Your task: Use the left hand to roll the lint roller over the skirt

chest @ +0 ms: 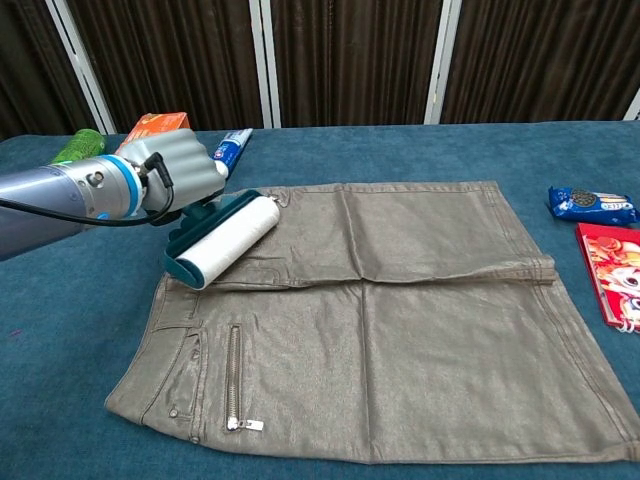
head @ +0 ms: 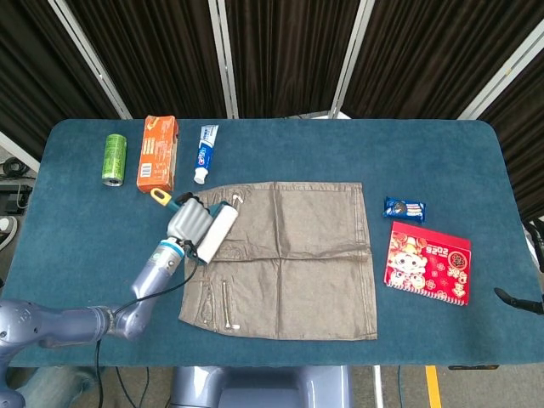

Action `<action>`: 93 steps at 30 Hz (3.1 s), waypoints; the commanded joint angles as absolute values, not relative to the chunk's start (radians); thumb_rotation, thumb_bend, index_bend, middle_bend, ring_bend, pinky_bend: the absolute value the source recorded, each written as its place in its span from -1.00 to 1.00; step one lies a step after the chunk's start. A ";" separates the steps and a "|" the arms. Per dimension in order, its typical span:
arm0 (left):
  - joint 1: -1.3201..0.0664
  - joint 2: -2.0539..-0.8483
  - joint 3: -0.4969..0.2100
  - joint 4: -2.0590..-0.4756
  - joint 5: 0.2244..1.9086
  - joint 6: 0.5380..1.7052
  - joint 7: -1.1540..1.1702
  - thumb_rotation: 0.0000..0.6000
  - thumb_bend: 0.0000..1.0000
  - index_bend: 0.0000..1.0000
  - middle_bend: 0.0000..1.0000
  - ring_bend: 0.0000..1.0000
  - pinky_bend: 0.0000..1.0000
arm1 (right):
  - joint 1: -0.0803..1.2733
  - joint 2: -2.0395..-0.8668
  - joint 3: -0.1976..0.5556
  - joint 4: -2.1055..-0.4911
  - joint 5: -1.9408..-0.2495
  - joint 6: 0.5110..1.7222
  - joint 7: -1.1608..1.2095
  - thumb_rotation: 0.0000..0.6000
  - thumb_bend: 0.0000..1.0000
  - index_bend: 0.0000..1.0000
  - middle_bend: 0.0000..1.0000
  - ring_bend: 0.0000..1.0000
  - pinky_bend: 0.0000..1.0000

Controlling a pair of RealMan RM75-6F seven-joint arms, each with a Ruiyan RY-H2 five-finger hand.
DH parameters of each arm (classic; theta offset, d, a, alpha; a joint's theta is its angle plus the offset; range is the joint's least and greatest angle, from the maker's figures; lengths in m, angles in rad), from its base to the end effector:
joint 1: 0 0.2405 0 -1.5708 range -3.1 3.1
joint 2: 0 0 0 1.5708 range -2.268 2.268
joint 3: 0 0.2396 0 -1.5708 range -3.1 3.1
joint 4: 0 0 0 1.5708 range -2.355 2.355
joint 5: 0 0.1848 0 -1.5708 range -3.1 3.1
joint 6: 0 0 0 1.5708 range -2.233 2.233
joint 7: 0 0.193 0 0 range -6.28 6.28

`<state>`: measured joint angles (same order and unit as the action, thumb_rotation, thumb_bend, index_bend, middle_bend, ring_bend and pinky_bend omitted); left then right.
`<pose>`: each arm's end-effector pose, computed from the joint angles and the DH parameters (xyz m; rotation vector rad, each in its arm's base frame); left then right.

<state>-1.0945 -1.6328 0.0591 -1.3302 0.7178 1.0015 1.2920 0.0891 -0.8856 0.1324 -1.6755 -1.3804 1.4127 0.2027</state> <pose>-0.1066 0.4070 -0.0427 -2.0401 0.0641 -0.1618 -0.2965 -0.2416 0.2526 1.2517 -0.9495 0.9194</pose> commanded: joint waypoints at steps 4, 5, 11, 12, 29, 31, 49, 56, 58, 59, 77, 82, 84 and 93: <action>-1.132 -1.689 0.037 -1.345 0.710 1.004 1.357 1.00 0.59 0.23 -0.10 -0.21 -0.12 | 0.084 -0.881 0.135 -1.674 -1.379 1.421 0.215 1.00 -1.00 -1.00 -1.00 -1.00 -1.00; -1.137 -1.700 0.032 -1.348 0.707 1.006 1.366 1.00 0.59 0.23 -0.10 -0.21 -0.12 | 0.084 -0.881 0.135 -1.673 -1.379 1.421 0.217 1.00 -1.00 -1.00 -1.00 -1.00 -1.00; -1.167 -1.754 0.002 -1.367 0.695 1.019 1.402 1.00 0.58 0.23 -0.10 -0.21 -0.12 | 0.082 -0.879 0.135 -1.666 -1.377 1.418 0.228 1.00 -1.00 -1.00 -1.00 -1.00 -1.00; -1.177 -1.762 -0.004 -1.370 0.697 1.020 1.412 1.00 0.58 0.23 -0.10 -0.21 -0.12 | 0.082 -0.879 0.135 -1.665 -1.377 1.418 0.229 1.00 -1.00 -1.00 -1.00 -1.00 -1.00; -1.212 -1.828 -0.012 -1.341 0.645 1.041 1.468 1.00 0.58 0.24 -0.09 -0.21 -0.11 | 0.080 -0.879 0.134 -1.664 -1.379 1.421 0.227 1.00 -1.00 -1.00 -1.00 -1.00 -1.00; -1.200 -1.819 -0.004 -1.334 0.643 1.040 1.454 1.00 0.58 0.24 -0.09 -0.21 -0.11 | 0.079 -0.880 0.134 -1.663 -1.379 1.422 0.225 1.00 -1.00 -1.00 -1.00 -1.00 -1.00; -1.063 -1.661 0.064 -1.267 0.629 1.025 1.305 1.00 0.58 0.24 -0.09 -0.21 -0.11 | 0.085 -0.889 0.137 -1.673 -1.373 1.420 0.183 1.00 -1.00 -1.00 -1.00 -1.00 -1.00; -1.022 -1.624 0.060 -1.247 0.639 1.007 1.230 1.00 0.58 0.24 -0.09 -0.21 -0.11 | 0.086 -0.890 0.134 -1.679 -1.376 1.418 0.179 1.00 -1.00 -1.00 -1.00 -1.00 -1.00; -1.011 -1.612 0.060 -1.245 0.646 0.999 1.206 1.00 0.58 0.24 -0.09 -0.21 -0.11 | 0.086 -0.890 0.134 -1.679 -1.378 1.418 0.176 1.00 -1.00 -1.00 -1.00 -1.00 -1.00; -1.003 -1.605 0.060 -1.244 0.652 0.994 1.188 1.00 0.58 0.24 -0.09 -0.21 -0.11 | 0.086 -0.890 0.134 -1.680 -1.378 1.419 0.176 1.00 -1.00 -1.00 -1.00 -1.00 -1.00; -0.862 -1.558 0.040 -1.231 0.702 0.982 0.942 1.00 -0.63 -0.29 -0.51 -0.52 -0.24 | 0.079 -0.889 0.125 -1.696 -1.405 1.439 0.165 1.00 -1.00 -1.00 -1.00 -1.00 -1.00; -0.817 -1.510 -0.003 -1.330 0.661 1.038 0.888 1.00 -1.00 -0.96 -1.00 -0.98 -0.72 | 0.077 -0.886 0.121 -1.699 -1.418 1.443 0.173 1.00 -1.00 -1.00 -1.00 -1.00 -1.00; -0.793 -1.469 -0.018 -1.392 0.680 1.074 0.845 1.00 -1.00 -1.00 -1.00 -1.00 -0.85 | 0.076 -0.885 0.119 -1.701 -1.426 1.446 0.176 1.00 -1.00 -1.00 -1.00 -1.00 -1.00; -0.603 -1.254 -0.086 -1.728 0.922 1.355 0.481 1.00 -1.00 -1.00 -1.00 -1.00 -1.00 | 0.070 -0.877 0.111 -1.714 -1.455 1.464 0.185 1.00 -1.00 -1.00 -1.00 -1.00 -1.00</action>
